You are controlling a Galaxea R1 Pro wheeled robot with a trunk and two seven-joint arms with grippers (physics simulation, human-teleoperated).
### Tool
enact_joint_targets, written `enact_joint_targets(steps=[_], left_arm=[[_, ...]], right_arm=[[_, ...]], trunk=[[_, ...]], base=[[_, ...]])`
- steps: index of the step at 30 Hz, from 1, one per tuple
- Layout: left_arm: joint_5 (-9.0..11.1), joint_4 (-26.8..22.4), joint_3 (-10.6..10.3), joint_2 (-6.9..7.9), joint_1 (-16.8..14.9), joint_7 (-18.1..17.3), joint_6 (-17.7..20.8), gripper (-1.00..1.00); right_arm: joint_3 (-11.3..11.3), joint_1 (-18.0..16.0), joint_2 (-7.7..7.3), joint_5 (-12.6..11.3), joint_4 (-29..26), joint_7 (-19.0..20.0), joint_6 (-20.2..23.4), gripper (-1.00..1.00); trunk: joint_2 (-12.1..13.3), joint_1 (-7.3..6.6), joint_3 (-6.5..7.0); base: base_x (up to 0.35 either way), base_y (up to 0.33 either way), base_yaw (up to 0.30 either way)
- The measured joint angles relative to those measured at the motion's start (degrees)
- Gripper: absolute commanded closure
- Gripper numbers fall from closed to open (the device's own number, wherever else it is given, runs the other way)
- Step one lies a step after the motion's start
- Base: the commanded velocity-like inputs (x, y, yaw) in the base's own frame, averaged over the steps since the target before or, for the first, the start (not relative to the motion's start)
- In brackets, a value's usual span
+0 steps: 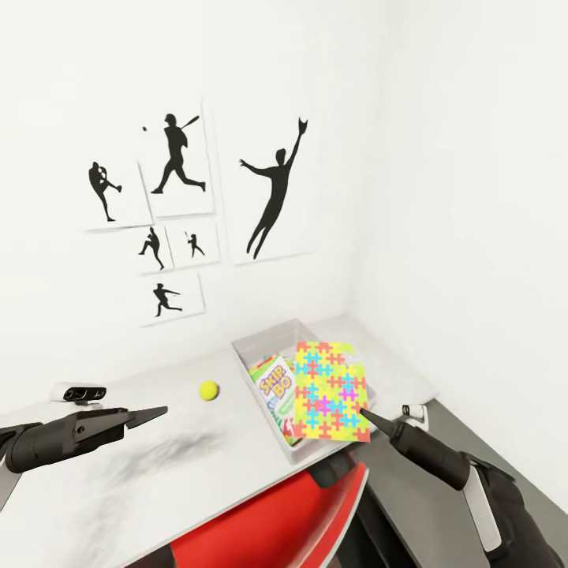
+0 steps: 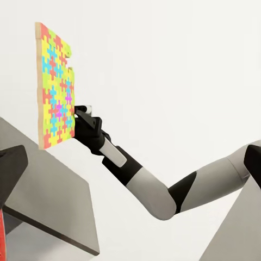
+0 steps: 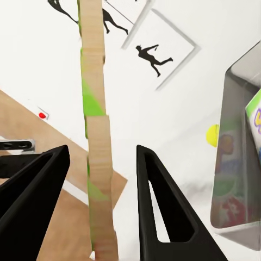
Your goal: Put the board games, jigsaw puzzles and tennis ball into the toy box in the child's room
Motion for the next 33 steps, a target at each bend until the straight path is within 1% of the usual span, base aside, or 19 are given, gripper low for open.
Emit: enact_joint_targets(steps=[21, 25, 27, 29, 31, 32, 33], left_arm=[[0.0, 0.0, 0.0, 0.00, 0.0, 0.0, -0.1, -1.00], [0.0, 0.0, 0.0, 0.00, 0.0, 0.0, -0.1, -1.00], [0.0, 0.0, 0.0, -0.03, 0.0, 0.0, -0.1, -1.00], [0.0, 0.0, 0.0, -0.06, 0.0, 0.0, -0.1, -1.00], [-0.1, 0.0, 0.0, -0.07, 0.0, 0.0, -0.1, -1.00], [-0.1, 0.0, -0.1, -0.08, 0.0, 0.0, -0.1, -1.00], [-0.1, 0.0, -0.1, -0.08, 0.0, 0.0, -0.1, -1.00]], right_arm=[[-0.3, 0.0, -0.02, -0.4, 0.1, 0.2, -0.1, 1.00], [-0.2, 0.0, 0.09, 0.2, 0.0, -0.4, 0.4, 1.00], [0.0, 0.0, 0.13, 0.3, 0.2, -0.9, 1.1, 1.00], [0.1, -0.4, 0.09, 0.4, 0.3, -2.3, 3.1, 1.00], [0.1, -1.9, 0.01, 0.5, 0.4, -4.8, 6.3, 1.00], [0.1, -3.5, -0.01, 0.4, 0.5, -6.8, 8.5, 1.00], [0.2, -4.4, -0.02, 0.4, 0.5, -7.9, 9.5, 1.00]], trunk=[[0.0, 0.01, 0.00], [0.0, 0.01, 0.00], [0.0, 0.01, 0.00], [0.0, 0.01, 0.00], [0.0, 0.01, 0.00], [0.0, 0.01, 0.01], [0.0, 0.01, 0.01]], base=[[0.006, -0.003, 0.000], [0.000, 0.000, 0.000], [0.000, 0.000, 0.000], [0.000, 0.000, 0.000], [0.000, 0.000, 0.000], [0.000, 0.000, 0.000], [0.000, 0.000, 0.000]])
